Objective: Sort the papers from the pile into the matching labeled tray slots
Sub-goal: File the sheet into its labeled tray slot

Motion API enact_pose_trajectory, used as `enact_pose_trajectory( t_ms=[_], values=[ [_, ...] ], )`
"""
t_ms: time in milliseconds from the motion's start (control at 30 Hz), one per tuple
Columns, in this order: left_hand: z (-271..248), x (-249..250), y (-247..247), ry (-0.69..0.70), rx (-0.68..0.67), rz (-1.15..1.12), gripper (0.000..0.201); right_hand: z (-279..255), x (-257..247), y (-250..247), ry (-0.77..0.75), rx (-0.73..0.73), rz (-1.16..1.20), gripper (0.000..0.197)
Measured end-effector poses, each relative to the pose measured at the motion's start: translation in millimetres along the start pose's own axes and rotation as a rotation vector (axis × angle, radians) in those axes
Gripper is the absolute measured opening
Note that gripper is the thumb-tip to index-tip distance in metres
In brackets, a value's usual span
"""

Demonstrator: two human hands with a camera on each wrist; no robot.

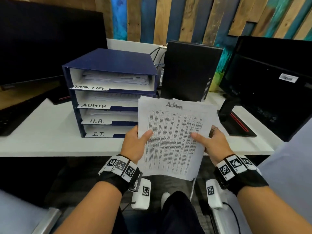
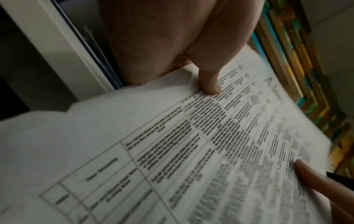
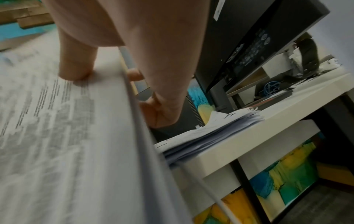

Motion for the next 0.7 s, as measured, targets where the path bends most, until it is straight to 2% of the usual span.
enact_pose_trajectory(
  t_ms=[33,67,133,200,267,333,400,467,567,633,700],
  values=[
    [-1.7,-2.0,-6.7,-0.006,0.01,0.019,0.022,1.8,1.9,4.9,0.005,-0.01,0.009,0.068],
    [-3.6,-5.8,-16.9,-0.017,0.035,0.051,0.024,3.3,4.2,13.2,0.021,-0.019,0.015,0.065],
    [-7.2,-12.8,-35.4,-0.039,0.093,0.099,0.025,2.8,6.1,29.8,0.035,-0.049,-0.023,0.04],
    [-11.0,-20.8,-57.3,-0.043,0.149,0.146,0.026,4.3,10.3,51.1,0.017,-0.078,-0.182,0.017],
    [-16.9,-28.0,-78.6,-0.065,0.205,0.204,0.025,3.9,18.0,75.4,-0.012,-0.125,-0.32,0.007],
    [-23.4,-33.2,-100.0,-0.1,0.268,0.259,0.022,2.3,26.4,99.1,-0.022,-0.158,-0.387,0.018],
    [-30.6,-33.3,-119.9,-0.131,0.326,0.292,0.03,-0.4,31.2,120.3,-0.025,-0.177,-0.396,0.026],
    [-35.7,-27.1,-137.6,-0.127,0.379,0.332,0.042,-4.0,30.9,136.8,-0.033,-0.189,-0.395,0.033],
    [-36.1,-6.5,-161.9,-0.079,0.445,0.355,0.046,-8.7,25.8,156.3,-0.033,-0.19,-0.35,0.042],
    [-28.0,5.1,-175.2,-0.06,0.469,0.376,0.047,-9.6,22.3,165.5,-0.028,-0.198,-0.307,0.041],
    [-12.6,11.7,-187.8,-0.088,0.483,0.367,0.045,-12.5,19.5,173.9,-0.006,-0.239,-0.273,0.025]
  ],
)
Point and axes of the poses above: each hand's wrist, its own z-axis towards the middle knuckle, its own y-axis out of the palm, x = y × z, the point moved 6 cm from there along z, towards the middle knuckle, and after that the axes turned 8 degrees about y, right-handed, at the moved point
